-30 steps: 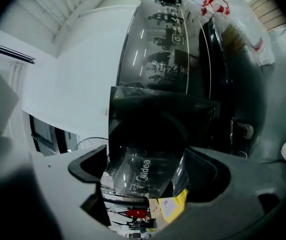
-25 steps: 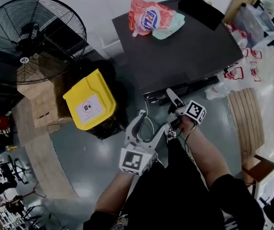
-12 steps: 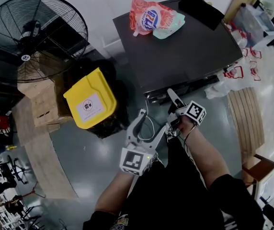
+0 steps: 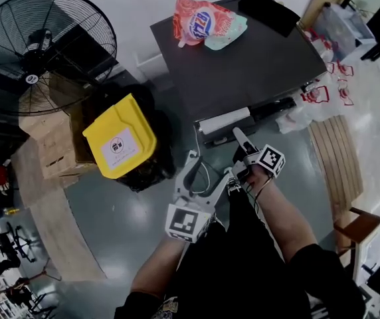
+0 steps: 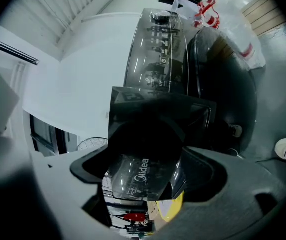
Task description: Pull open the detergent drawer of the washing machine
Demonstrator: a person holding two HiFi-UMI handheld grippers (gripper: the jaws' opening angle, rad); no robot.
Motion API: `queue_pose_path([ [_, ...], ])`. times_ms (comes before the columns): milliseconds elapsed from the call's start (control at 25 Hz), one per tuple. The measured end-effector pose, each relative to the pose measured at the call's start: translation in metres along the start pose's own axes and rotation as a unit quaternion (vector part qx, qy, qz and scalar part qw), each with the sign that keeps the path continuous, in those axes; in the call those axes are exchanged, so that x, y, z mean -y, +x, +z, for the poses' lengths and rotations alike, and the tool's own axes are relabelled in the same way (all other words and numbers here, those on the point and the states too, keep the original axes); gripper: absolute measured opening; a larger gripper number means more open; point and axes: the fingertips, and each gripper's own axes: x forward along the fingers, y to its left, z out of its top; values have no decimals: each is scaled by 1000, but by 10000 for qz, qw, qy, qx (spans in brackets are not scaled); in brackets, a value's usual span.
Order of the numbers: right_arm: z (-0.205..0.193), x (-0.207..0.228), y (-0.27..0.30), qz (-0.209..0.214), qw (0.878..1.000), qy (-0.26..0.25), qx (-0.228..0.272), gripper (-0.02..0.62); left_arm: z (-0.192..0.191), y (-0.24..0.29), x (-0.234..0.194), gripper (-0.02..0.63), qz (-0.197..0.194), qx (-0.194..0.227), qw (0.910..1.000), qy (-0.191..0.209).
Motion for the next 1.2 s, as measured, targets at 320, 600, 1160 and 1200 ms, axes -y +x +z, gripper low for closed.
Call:
queue_pose_path([
  [320, -17, 14, -44, -207, 9996, 41, 160, 426, -6, -20, 16, 279, -241, 64, 9996, 92],
  [600, -28, 19, -73, -231, 9989, 66, 404, 409, -16, -44, 29, 278, -414, 90, 9990, 170],
  [1160, -63, -36, -101, 42, 9663, -2570, -113, 270, -21, -92, 30, 278, -507, 108, 9985, 197],
  [1200, -67, -46, -103, 47, 9577, -2872, -161, 256, -19, -95, 30, 278, -507, 129, 9984, 197],
])
